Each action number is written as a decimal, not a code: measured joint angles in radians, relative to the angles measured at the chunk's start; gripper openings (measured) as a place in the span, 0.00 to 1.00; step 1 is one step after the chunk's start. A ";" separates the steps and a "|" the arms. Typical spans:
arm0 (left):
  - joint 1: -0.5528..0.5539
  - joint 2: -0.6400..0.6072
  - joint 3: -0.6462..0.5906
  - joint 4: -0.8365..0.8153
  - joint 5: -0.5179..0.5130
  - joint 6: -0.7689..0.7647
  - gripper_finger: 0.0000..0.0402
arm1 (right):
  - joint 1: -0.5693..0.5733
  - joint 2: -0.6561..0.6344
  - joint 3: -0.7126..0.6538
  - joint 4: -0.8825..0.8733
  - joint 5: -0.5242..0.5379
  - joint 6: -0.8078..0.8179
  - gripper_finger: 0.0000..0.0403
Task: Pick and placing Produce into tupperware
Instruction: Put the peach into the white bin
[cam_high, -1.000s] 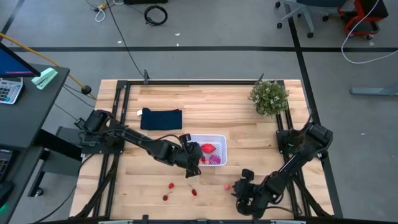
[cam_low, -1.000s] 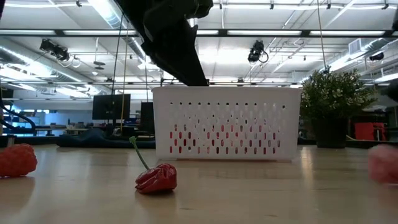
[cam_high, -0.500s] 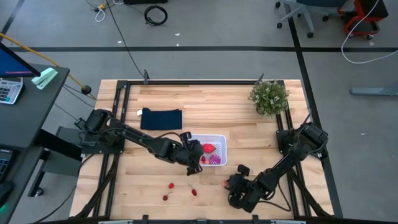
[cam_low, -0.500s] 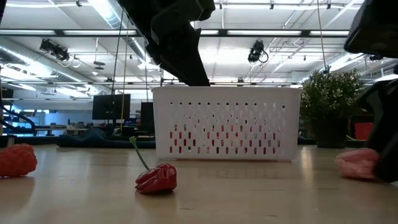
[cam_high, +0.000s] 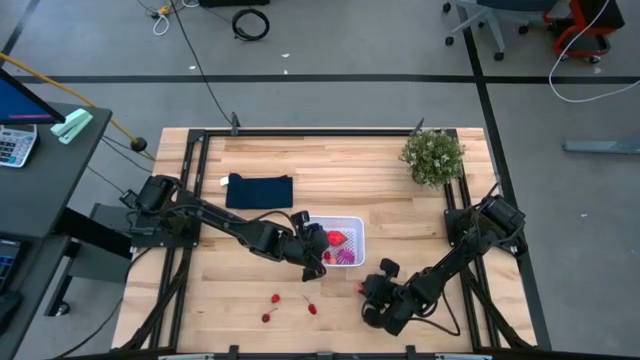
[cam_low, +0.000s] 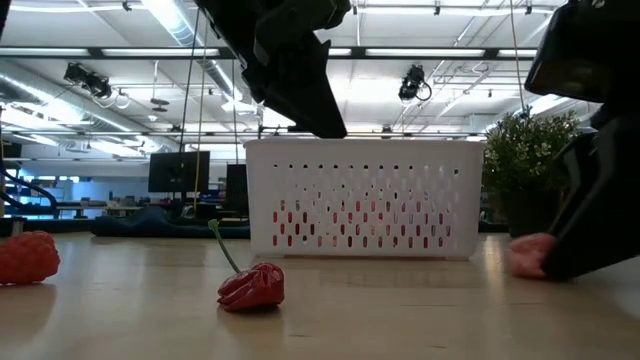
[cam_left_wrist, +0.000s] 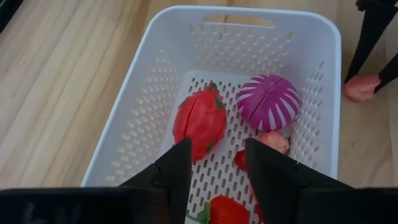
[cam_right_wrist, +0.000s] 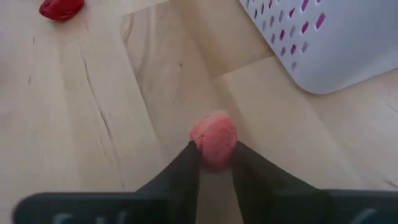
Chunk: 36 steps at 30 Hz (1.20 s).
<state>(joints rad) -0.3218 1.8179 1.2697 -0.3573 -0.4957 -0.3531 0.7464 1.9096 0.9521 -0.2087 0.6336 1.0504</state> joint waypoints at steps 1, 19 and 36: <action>0.000 0.000 0.000 0.000 0.000 0.000 0.37 | 0.000 0.000 0.000 0.000 0.000 0.000 0.20; -0.030 -0.073 0.002 -0.017 0.042 -0.001 0.22 | -0.003 -0.372 0.025 0.005 0.173 -0.421 0.12; -0.091 -0.072 0.002 -0.063 0.140 -0.002 0.43 | -0.400 -0.312 0.023 -0.003 -0.353 -0.650 0.13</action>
<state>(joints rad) -0.4133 1.7454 1.2713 -0.4198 -0.3558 -0.3548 0.3459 1.5975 0.9749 -0.2113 0.2804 0.4003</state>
